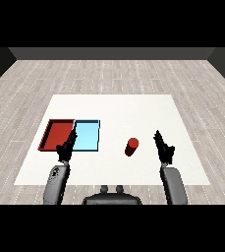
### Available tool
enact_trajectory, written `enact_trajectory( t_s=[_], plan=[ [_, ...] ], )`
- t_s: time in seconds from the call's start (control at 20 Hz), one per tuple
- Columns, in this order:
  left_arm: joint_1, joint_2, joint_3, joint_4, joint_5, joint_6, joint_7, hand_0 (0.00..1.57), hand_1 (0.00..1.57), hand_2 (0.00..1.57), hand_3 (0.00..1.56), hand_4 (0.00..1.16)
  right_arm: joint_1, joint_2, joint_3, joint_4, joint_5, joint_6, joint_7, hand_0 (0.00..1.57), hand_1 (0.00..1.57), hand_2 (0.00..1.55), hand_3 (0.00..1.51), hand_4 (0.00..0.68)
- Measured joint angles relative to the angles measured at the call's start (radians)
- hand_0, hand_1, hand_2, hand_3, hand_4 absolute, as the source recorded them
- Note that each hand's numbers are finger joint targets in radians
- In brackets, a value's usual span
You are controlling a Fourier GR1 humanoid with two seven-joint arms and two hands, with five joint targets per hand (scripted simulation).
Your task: Pick the red can and put it in the red box
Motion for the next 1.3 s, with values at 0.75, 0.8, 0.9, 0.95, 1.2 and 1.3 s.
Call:
enact_trajectory(
  t_s=[0.75,0.8,0.9,0.95,1.2,1.3],
  plan=[
    [-0.019,-0.023,0.060,-0.048,0.045,-0.033,-0.327,0.00,0.00,0.00,0.00,0.00,0.060,-0.060,-0.143,-0.030,-0.152,0.224,-0.326,0.00,0.00,0.00,0.00,0.000],
    [-0.021,-0.027,0.060,-0.048,0.046,-0.032,-0.338,0.00,0.00,0.00,0.00,0.00,0.065,-0.062,-0.150,-0.026,-0.156,0.237,-0.343,0.00,0.00,0.00,0.00,0.000],
    [-0.002,-0.030,0.055,-0.055,0.044,-0.039,-0.371,0.00,0.00,0.00,0.00,0.00,0.048,-0.062,-0.158,-0.002,-0.151,0.245,-0.367,0.00,0.00,0.00,0.00,0.000],
    [0.011,-0.030,0.056,-0.057,0.047,-0.045,-0.386,0.00,0.00,0.00,0.00,0.00,0.052,-0.062,-0.163,0.000,-0.156,0.256,-0.375,0.00,0.00,0.00,0.00,0.000],
    [-0.016,-0.013,0.088,-0.010,0.067,-0.066,-0.429,0.00,0.00,0.00,0.00,0.00,0.040,-0.064,-0.182,0.024,-0.165,0.286,-0.383,0.00,0.00,0.00,0.00,0.000],
    [-0.021,-0.026,0.077,-0.013,0.064,-0.058,-0.423,0.00,0.00,0.00,0.00,0.00,0.033,-0.055,-0.174,0.023,-0.163,0.287,-0.371,0.00,0.00,0.00,0.00,0.000]
  ],
)
